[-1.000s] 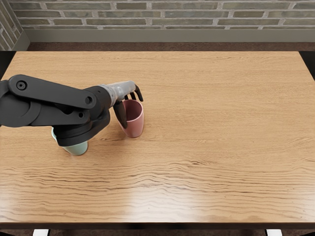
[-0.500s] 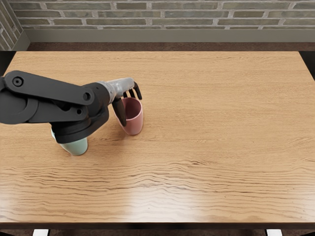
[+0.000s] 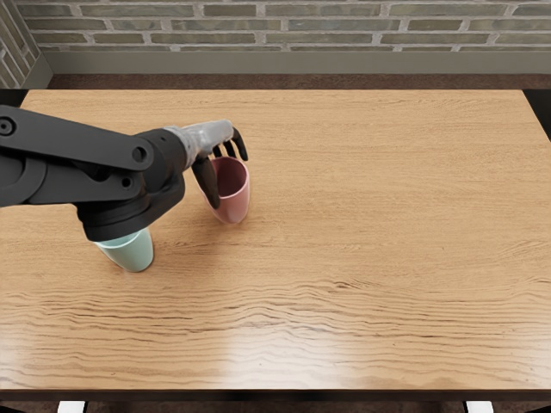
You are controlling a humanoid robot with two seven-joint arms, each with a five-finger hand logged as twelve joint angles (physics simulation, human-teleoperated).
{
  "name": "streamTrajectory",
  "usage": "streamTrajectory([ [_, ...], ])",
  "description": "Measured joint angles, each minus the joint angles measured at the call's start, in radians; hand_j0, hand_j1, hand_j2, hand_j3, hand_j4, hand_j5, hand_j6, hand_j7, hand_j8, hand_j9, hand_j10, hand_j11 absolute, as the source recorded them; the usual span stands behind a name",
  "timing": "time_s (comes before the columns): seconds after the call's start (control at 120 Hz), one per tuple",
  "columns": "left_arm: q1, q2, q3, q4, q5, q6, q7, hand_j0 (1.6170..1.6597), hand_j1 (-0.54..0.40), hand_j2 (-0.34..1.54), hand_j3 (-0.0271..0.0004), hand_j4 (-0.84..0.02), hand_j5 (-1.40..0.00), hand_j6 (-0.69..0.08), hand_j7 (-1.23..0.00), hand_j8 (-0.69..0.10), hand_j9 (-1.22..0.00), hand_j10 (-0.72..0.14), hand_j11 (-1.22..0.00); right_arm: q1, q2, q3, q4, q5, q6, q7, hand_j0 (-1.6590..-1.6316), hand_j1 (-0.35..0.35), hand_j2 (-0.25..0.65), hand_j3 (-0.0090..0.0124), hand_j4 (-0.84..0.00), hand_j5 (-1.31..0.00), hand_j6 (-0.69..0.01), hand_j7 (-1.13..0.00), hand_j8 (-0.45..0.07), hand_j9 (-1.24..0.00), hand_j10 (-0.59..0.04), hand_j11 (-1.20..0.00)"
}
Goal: Pick up cup and place in cup with left hand
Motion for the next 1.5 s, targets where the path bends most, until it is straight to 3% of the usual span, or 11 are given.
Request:
streamTrajectory([
  [0.35, -0.059, 0.049, 0.0, -0.037, -0.024, -0.04, 0.0, 1.658, -0.148, 0.25, 0.0, -0.451, -0.6, -0.369, -0.59, -0.374, -0.59, -0.453, -0.59, 0.0, 0.0, 0.0, 0.0, 0.0, 0.0, 0.0, -1.6581, -0.349, 0.0, 0.0, 0.0, 0.0, -0.001, 0.0, -0.001, 0.0, 0.0, 0.0],
  [0.933, -0.17, 0.153, 0.0, -0.041, -0.083, -0.242, -0.008, 1.658, -0.148, 0.26, 0.0, -0.451, -0.6, -0.376, -0.59, -0.387, -0.6, -0.454, -0.6, 0.0, 0.0, 0.0, 0.0, 0.0, 0.0, 0.0, -1.6581, -0.349, 0.0, 0.0, 0.0, 0.0, -0.001, 0.0, -0.001, 0.0, 0.0, 0.0],
  [1.5, -0.259, 0.244, 0.0, -0.042, -0.11, -0.381, -0.009, 1.658, -0.151, 0.27, 0.0, -0.458, -0.6, -0.374, -0.6, -0.383, -0.6, -0.458, -0.6, 0.0, 0.0, 0.0, 0.0, 0.0, 0.0, 0.0, -1.6581, -0.349, 0.0, 0.0, 0.0, 0.0, -0.001, 0.0, -0.001, 0.0, 0.0, 0.0],
])
